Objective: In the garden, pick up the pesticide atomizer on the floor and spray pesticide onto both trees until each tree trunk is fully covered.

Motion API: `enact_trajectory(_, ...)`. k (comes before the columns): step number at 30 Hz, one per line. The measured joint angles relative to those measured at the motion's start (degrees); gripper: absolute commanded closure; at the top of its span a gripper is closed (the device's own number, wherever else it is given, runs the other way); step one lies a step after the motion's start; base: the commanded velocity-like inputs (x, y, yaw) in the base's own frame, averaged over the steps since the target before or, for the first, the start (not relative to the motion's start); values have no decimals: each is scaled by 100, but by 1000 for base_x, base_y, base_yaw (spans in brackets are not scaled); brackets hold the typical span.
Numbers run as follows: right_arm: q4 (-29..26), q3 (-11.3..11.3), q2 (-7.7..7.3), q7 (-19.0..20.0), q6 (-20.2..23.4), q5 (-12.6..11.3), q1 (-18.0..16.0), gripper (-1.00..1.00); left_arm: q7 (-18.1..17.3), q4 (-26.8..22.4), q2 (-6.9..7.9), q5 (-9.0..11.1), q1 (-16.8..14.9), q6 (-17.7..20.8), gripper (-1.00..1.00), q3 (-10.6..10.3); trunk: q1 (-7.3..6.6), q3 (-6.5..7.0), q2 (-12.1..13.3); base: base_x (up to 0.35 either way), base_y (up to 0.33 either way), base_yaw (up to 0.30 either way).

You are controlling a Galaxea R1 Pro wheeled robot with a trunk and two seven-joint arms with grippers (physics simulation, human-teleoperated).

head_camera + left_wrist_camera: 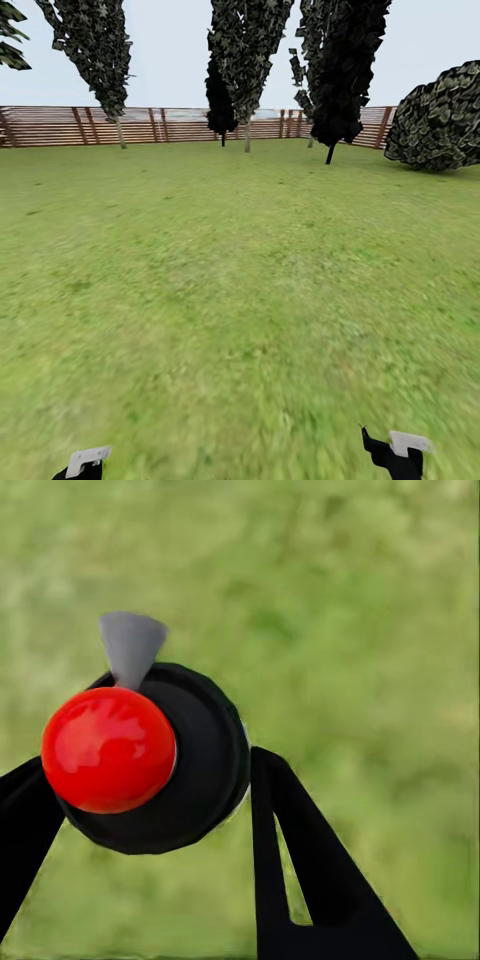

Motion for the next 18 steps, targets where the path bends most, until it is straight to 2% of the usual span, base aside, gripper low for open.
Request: enact_trajectory(18, -9, 0, 3, -9, 9, -9, 0, -100, 0, 0, 0, 0, 0, 0, 100, 0, 0, -27, 0, 0, 298, 282)
